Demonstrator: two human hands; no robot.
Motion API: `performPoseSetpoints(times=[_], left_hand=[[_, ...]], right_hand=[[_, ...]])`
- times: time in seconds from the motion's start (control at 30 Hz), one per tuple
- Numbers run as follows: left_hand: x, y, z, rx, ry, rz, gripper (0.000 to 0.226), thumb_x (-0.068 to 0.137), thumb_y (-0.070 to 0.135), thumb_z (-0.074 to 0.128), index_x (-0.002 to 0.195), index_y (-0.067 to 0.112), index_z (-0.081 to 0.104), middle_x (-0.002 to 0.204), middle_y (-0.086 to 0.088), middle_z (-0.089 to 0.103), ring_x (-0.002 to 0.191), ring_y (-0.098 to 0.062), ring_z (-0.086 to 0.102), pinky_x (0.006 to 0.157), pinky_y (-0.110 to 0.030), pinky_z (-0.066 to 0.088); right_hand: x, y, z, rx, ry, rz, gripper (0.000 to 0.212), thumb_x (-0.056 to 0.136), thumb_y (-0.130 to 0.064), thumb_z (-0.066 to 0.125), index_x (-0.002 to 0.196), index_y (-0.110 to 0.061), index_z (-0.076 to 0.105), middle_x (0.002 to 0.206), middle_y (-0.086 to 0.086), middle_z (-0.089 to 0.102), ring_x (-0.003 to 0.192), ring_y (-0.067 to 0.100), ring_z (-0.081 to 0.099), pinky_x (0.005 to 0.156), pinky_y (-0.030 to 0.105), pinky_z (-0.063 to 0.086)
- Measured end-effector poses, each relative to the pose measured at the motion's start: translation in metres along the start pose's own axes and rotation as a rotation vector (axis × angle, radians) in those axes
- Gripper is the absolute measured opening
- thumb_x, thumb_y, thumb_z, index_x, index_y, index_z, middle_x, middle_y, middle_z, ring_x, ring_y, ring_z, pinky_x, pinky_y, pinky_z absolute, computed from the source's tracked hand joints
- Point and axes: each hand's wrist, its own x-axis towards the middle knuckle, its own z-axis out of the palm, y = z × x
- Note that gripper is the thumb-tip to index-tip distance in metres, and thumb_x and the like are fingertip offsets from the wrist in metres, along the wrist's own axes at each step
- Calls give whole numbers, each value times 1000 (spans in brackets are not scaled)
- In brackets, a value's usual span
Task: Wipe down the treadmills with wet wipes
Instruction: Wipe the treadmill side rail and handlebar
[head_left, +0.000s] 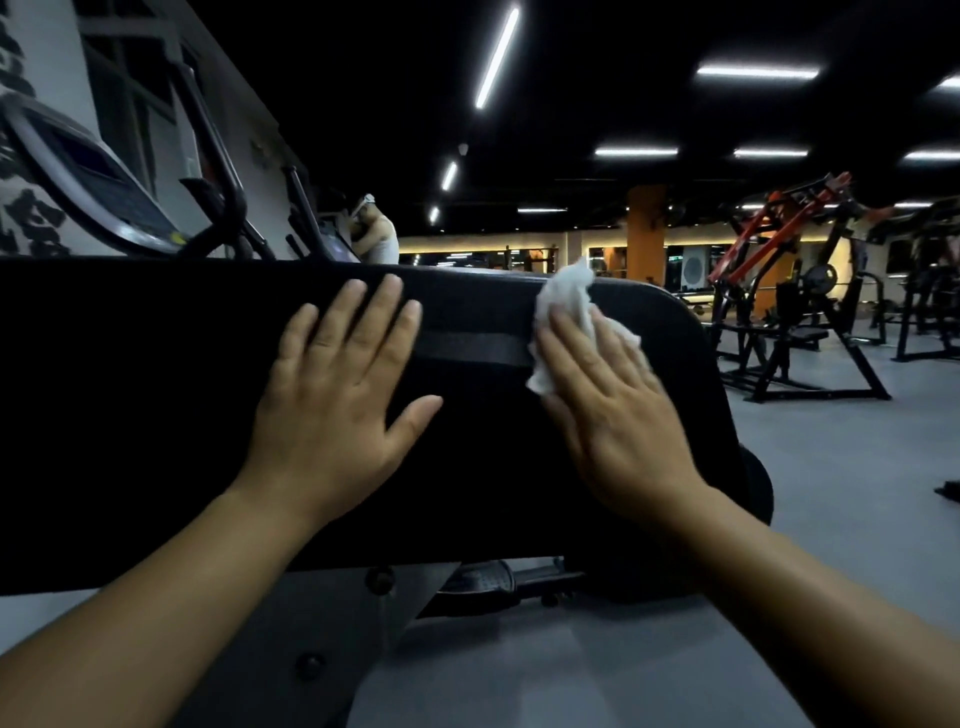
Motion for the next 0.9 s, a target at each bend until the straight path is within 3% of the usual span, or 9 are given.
performPoseSetpoints(times=[0.13,0.23,0.33,0.43,0.5,0.7,0.8,0.9], left_hand=[[-1,-14,-3,17,-25,-13,76,99,58,32,159,11,28,168,-11,17,154,-33,17,123,-54,11],[-1,-15,-4,5,-26,12,76,99,59,32,159,11,29,168,-10,18,155,-32,17,123,-53,13],[10,-31,-13,-9,-51,-15,80,96,64,34,158,12,33,166,-10,24,153,-32,22,122,-53,17],[37,-38,-24,-53,-100,-95,79,94,68,34,149,13,45,152,-9,48,141,-32,41,118,-52,23],[49,-36,-29,-96,-121,-137,75,92,70,34,138,15,55,137,-6,59,128,-30,51,113,-49,28],[67,-64,-39,-148,-283,-188,77,85,83,22,126,30,59,121,7,66,113,-21,60,92,-39,39],[70,-77,-41,-68,-321,-224,84,79,89,17,121,34,62,112,11,68,106,-18,62,77,-33,33],[69,-72,-40,-73,-322,-224,81,79,89,21,111,30,66,106,10,70,99,-19,63,76,-33,35]], right_hand=[[51,-23,-6,79,78,236,59,106,-48,21,159,-22,26,166,-2,20,155,20,5,125,36,2],[73,-48,-8,58,53,109,59,105,-46,25,155,-17,38,161,2,36,153,23,20,124,37,9],[75,-34,-22,15,18,37,56,105,-44,27,149,-16,47,151,4,50,143,26,41,120,41,26],[88,-34,-34,-2,-26,112,48,106,-43,29,131,-18,61,127,4,66,119,26,58,104,40,39],[97,-40,-36,-5,-88,127,43,108,-42,29,119,-18,64,114,1,68,106,24,60,95,39,42],[122,-44,-37,73,-200,85,51,105,-48,23,117,-22,65,108,0,68,95,23,63,84,46,52],[130,-54,-25,15,-114,89,58,105,-52,17,108,-23,67,96,-2,69,84,20,64,74,43,54],[126,-57,-20,34,-43,119,55,105,-51,20,108,-26,69,93,-5,71,77,16,62,69,36,53]])
